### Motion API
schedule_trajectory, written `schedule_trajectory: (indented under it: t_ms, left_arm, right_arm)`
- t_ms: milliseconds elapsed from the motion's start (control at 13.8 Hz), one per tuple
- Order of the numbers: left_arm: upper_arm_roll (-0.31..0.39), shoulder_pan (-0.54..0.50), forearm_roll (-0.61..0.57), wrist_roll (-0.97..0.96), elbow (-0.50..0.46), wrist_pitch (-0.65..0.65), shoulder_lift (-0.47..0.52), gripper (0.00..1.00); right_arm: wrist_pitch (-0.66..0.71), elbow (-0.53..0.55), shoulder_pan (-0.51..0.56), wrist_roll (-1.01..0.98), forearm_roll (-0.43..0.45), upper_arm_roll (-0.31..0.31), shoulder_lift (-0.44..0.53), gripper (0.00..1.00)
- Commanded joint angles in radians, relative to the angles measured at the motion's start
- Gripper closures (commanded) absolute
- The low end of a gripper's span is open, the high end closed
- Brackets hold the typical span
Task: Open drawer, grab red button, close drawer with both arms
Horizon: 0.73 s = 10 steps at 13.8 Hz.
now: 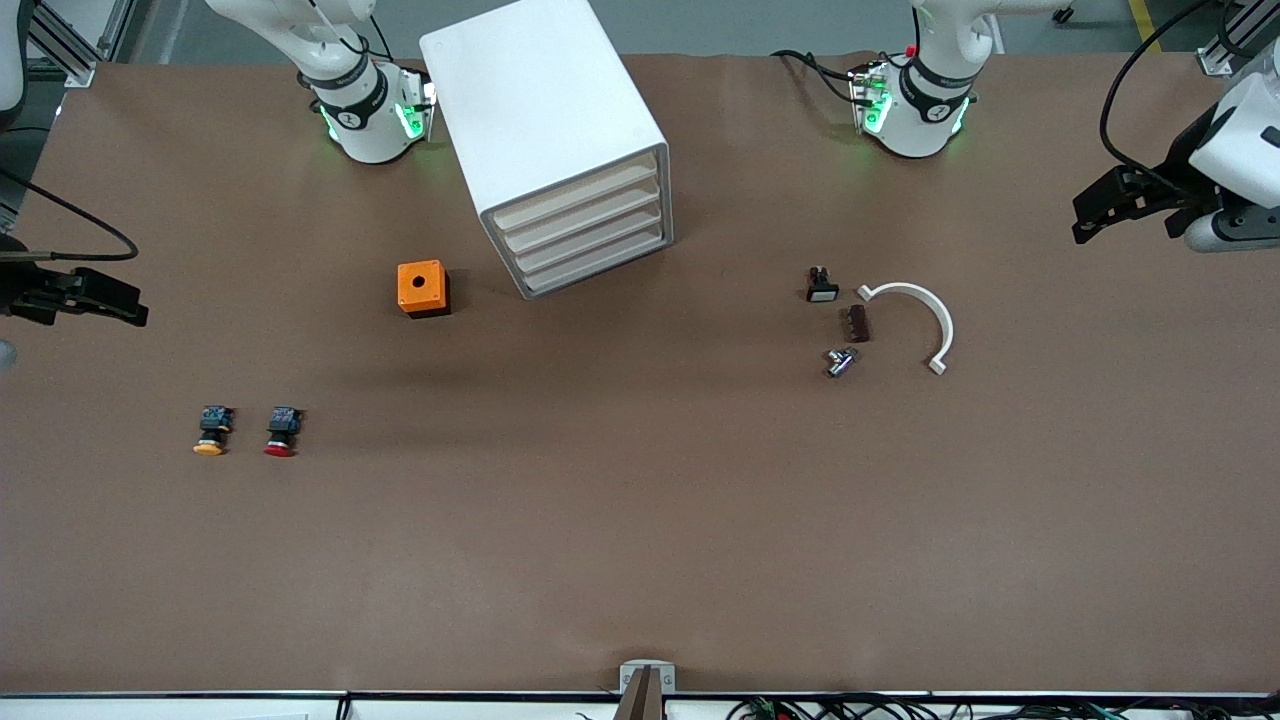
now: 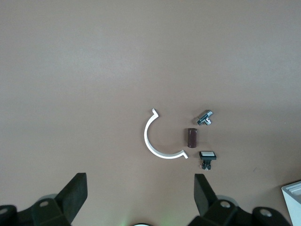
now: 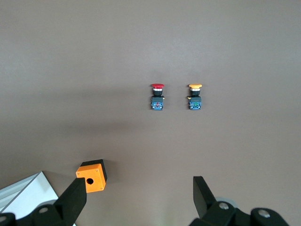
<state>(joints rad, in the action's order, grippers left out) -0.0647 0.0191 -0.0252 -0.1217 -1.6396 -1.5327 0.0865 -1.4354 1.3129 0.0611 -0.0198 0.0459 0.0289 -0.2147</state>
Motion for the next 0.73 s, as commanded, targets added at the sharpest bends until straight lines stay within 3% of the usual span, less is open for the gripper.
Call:
schedule_trajectory:
  t_ms: [0, 655]
  left_arm:
    - [-0.01, -0.018, 0.011, 0.022, 0.003, -0.004, 0.012, 0.0]
    - [-0.001, -0.022, 0.01, 0.024, 0.018, 0.0, 0.004, 0.0]
  right_arm:
    - [0.013, -0.027, 0.003, -0.011, -0.008, 0.002, -0.009, 0.0]
    - [0.013, -0.027, 0.002, 0.0, -0.014, 0.002, -0.011, 0.0]
